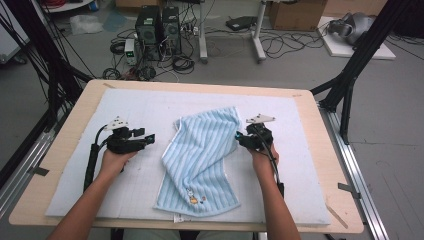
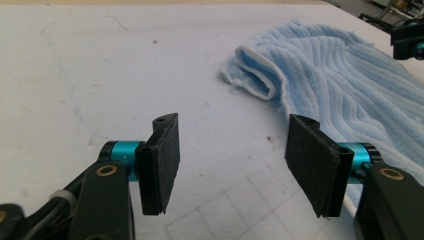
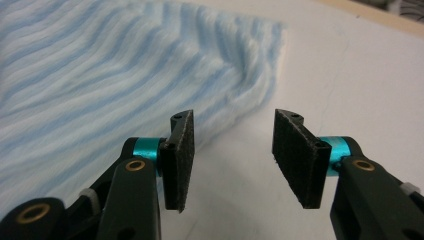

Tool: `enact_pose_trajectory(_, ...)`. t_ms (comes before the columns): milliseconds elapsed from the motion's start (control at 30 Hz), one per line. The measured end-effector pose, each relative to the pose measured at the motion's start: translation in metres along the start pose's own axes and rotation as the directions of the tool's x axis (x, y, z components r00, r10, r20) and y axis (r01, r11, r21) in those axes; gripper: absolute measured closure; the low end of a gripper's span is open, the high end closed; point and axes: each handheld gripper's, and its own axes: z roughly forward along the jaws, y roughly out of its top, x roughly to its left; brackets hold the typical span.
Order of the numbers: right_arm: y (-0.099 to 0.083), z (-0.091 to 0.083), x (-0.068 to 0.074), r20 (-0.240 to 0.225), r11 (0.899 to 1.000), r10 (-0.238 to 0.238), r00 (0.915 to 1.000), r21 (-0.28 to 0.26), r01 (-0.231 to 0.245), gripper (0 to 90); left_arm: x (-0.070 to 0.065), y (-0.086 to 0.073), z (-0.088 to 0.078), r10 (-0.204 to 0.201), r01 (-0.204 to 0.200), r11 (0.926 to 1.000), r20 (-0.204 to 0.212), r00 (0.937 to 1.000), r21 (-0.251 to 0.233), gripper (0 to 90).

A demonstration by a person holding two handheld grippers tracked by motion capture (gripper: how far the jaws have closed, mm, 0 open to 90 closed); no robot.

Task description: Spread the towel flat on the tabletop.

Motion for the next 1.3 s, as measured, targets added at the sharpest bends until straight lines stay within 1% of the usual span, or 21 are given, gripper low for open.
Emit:
enact_pose_trajectory(33,-0.003,-0.004,0.0,-0.046,0.999,0.025,0.9986,0.035,-0.023,51.9,-0.003,0.001,0.003,-0.01,0.01,1.0,0.01,0.9999,-0.001,41.2)
enact_pose_trajectory(67,-0.003,-0.004,0.0,-0.046,0.999,0.025,0.9986,0.035,-0.023,51.9,-0.005,0.003,0.006,-0.012,0.012,0.9999,0.018,0.9998,-0.002,41.2)
enact_pose_trajectory(100,-0.003,-0.006,0.0,-0.068,0.999,0.028,0.9973,0.034,-0.026,52.8,-0.008,0.004,0.009,-0.017,0.017,0.9999,0.027,0.9995,0.002,41.5)
enact_pose_trajectory(167,-0.005,-0.012,0.006,-0.049,1.0,-0.008,0.9988,-0.002,0.008,53.5,-0.015,0.007,0.018,-0.008,0.007,0.9996,0.038,0.9992,0.027,41.7)
enact_pose_trajectory(200,-0.006,-0.014,0.008,-0.04,1.0,-0.018,0.999,-0.003,0.018,53.3,-0.019,0.009,0.023,-0.001,0.0,0.9993,0.043,0.9991,0.038,41.7)
enact_pose_trajectory(267,-0.012,-0.016,0.009,-0.041,1.0,-0.011,0.9991,-0.017,0.01,52.8,-0.026,0.014,0.033,0.018,-0.022,0.9976,0.053,0.9984,0.065,41.7)
enact_pose_trajectory(300,-0.016,-0.018,0.007,-0.05,1.0,-0.001,0.9987,-0.021,0.0,52.3,-0.03,0.015,0.038,0.02,-0.024,0.9978,0.054,0.9983,0.062,41.7)
enact_pose_trajectory(433,-0.018,-0.024,0.001,-0.048,0.999,0.022,0.9986,-0.044,-0.024,51.6,-0.045,0.024,0.063,0.045,-0.052,0.9937,0.072,0.9964,0.099,41.4)
enact_pose_trajectory(500,-0.02,-0.025,-0.001,-0.05,0.999,0.032,0.9982,-0.042,-0.035,51.6,-0.052,0.027,0.075,0.063,-0.071,0.9884,0.069,0.9956,0.134,41.4)
enact_pose_trajectory(667,-0.023,-0.022,0.0,-0.059,0.999,0.021,0.9981,-0.025,-0.022,51.5,-0.067,0.034,0.108,0.133,-0.134,0.9666,0.018,0.991,0.219,42.3)
enact_pose_trajectory(733,-0.023,-0.021,0.001,-0.066,1.0,0.016,0.9977,-0.025,-0.018,51.1,-0.069,0.036,0.115,0.159,-0.153,0.961,-0.006,0.9873,0.231,48.8)
enact_pose_trajectory(800,-0.024,-0.02,0.001,-0.074,1.0,0.014,0.9972,-0.025,-0.015,50.6,-0.069,0.038,0.119,0.194,-0.179,0.9513,-0.036,0.9803,0.251,63.5)
enact_pose_trajectory(833,-0.024,-0.02,0.002,-0.078,1.0,0.017,0.9968,-0.019,-0.018,50.4,-0.067,0.039,0.12,0.199,-0.185,0.9534,-0.038,0.9792,0.238,72.2)
enact_pose_trajectory(867,-0.024,-0.019,0.003,-0.082,1.0,0.015,0.9966,-0.018,-0.017,50.4,-0.064,0.039,0.12,0.189,-0.176,0.9571,-0.038,0.9812,0.23,78.4)
enact_pose_trajectory(900,-0.024,-0.019,0.003,-0.084,1.0,0.014,0.9963,-0.017,-0.016,50.4,-0.06,0.039,0.12,0.165,-0.154,0.9626,-0.031,0.9857,0.223,80.9)
enact_pose_trajectory(933,-0.024,-0.019,0.004,-0.086,1.0,0.008,0.9963,-0.017,-0.01,50.4,-0.056,0.04,0.12,0.156,-0.145,0.9659,-0.036,0.9871,0.214,82.5)
enact_pose_trajectory(1000,-0.024,-0.019,0.004,-0.087,1.0,0.012,0.9961,-0.017,-0.014,50.4,-0.047,0.042,0.117,0.153,-0.134,0.9716,-0.087,0.9844,0.195,83.6)
enact_pose_trajectory(1100,-0.024,-0.019,0.005,-0.087,0.999,0.017,0.9961,-0.026,-0.02,50.4,-0.033,0.044,0.111,0.112,-0.089,0.9846,-0.152,0.982,0.151,83.4)
enact_pose_trajectory(1167,-0.025,-0.018,0.005,-0.084,0.999,0.017,0.9963,-0.026,-0.019,50.4,-0.025,0.046,0.107,0.085,-0.062,0.9909,-0.198,0.9766,0.12,83.4)
enact_pose_trajectory(1267,-0.026,-0.016,0.007,-0.089,0.999,0.028,0.9957,-0.026,-0.03,50.2,-0.013,0.047,0.1,0.058,-0.037,0.9958,-0.263,0.963,0.084,83.4)
enact_pose_trajectory(1300,-0.026,-0.016,0.008,-0.09,0.999,0.031,0.9954,-0.024,-0.034,50.2,-0.008,0.048,0.097,0.039,-0.02,0.9976,-0.29,0.9563,0.066,83.4)
